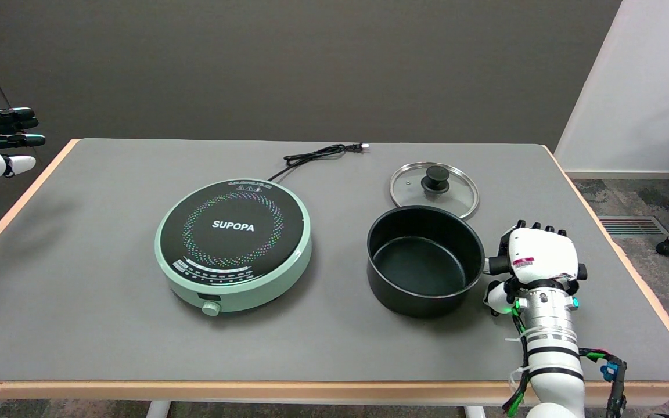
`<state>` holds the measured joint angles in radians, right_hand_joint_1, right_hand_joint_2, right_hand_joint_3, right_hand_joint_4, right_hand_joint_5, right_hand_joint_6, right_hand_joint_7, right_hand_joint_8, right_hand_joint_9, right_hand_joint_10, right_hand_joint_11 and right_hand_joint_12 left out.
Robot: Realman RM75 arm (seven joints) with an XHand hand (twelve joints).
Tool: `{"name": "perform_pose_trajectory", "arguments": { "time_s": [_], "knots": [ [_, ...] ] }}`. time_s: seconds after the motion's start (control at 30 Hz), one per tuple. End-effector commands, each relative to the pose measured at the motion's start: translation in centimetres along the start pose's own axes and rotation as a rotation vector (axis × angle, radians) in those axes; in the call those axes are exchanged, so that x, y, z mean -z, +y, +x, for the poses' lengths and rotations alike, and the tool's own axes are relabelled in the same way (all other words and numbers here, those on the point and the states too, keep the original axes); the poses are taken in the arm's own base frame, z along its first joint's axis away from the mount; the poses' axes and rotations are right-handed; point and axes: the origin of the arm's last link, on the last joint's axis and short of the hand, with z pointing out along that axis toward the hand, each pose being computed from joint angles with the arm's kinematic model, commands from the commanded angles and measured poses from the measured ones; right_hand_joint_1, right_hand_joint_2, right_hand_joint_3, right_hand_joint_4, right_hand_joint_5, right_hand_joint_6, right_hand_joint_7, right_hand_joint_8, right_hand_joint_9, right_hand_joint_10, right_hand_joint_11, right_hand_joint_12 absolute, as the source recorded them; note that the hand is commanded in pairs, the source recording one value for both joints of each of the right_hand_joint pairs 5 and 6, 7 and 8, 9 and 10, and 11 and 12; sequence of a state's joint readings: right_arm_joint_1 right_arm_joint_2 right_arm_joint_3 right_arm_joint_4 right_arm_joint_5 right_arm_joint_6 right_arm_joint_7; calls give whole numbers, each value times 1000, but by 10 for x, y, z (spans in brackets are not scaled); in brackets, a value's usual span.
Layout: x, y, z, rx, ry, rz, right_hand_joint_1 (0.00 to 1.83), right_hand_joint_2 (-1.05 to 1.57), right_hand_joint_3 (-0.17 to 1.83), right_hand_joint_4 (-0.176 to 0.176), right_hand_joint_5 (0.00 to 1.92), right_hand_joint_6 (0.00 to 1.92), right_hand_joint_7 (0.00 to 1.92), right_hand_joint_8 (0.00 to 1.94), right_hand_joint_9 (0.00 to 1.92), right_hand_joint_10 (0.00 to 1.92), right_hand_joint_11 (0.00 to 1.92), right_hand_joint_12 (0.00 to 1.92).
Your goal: Pick up the soup pot.
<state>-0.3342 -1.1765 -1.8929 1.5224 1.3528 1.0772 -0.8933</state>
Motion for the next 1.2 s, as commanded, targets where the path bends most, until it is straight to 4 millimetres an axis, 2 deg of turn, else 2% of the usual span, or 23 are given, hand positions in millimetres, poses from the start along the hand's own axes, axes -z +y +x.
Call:
{"name": "perform_pose_trajectory", "arguments": {
  "time_s": [0.03,0.07,0.13,0.23,0.3,0.43,0.47,0.53,0.6,0.77,0.87,0.9,0.97,1.07,1.2],
  "knots": [
    [-5,-3,-1,17,-5,28,1316,-111,1647,-14,1157,1157,1157,1157,1157,1157,1157,1157],
    [14,-27,20,-71,7,58,1316,-133,1695,-13,1155,1155,1155,1155,1155,1155,1155,1155],
    [-5,-5,-1,13,-11,39,1320,-172,1758,-16,1164,1164,1164,1164,1164,1164,1164,1164],
    [-6,-6,-3,11,-29,55,1329,-176,1782,-36,1233,1233,1233,1233,1233,1233,1233,1233],
    [-6,-5,-5,9,-38,55,1341,-153,1722,-58,1306,1306,1306,1306,1306,1306,1306,1306],
    [-5,-4,-7,13,-47,53,1323,218,1189,-111,1508,1508,1508,1508,1508,1508,1508,1508],
    [-4,-3,-8,15,-47,52,1307,420,870,-106,1655,1655,1655,1655,1655,1655,1655,1655],
    [-4,-3,-8,19,-45,46,1307,473,784,-90,1715,1715,1715,1715,1715,1715,1715,1715],
    [-4,-2,-7,24,-38,40,1322,388,681,-86,1711,1711,1711,1711,1711,1711,1711,1711],
    [-5,0,-9,30,-39,35,1331,158,1114,-95,1696,1696,1696,1696,1696,1696,1696,1696],
    [-6,1,-9,36,-35,33,1330,111,1244,-98,1693,1693,1693,1693,1693,1693,1693,1693],
    [12,-23,12,-49,-13,60,1320,115,1314,-99,1691,1691,1691,1691,1691,1691,1691,1691],
    [-8,2,-8,39,-26,29,1292,155,1389,-99,1685,1685,1685,1685,1685,1685,1685,1685],
    [-10,1,-3,50,-1,36,1238,280,1423,-98,1671,1671,1671,1671,1671,1671,1671,1671],
    [-17,2,1,50,26,39,1228,300,1445,-98,1666,1666,1666,1666,1666,1666,1666,1666]
  ]
}}
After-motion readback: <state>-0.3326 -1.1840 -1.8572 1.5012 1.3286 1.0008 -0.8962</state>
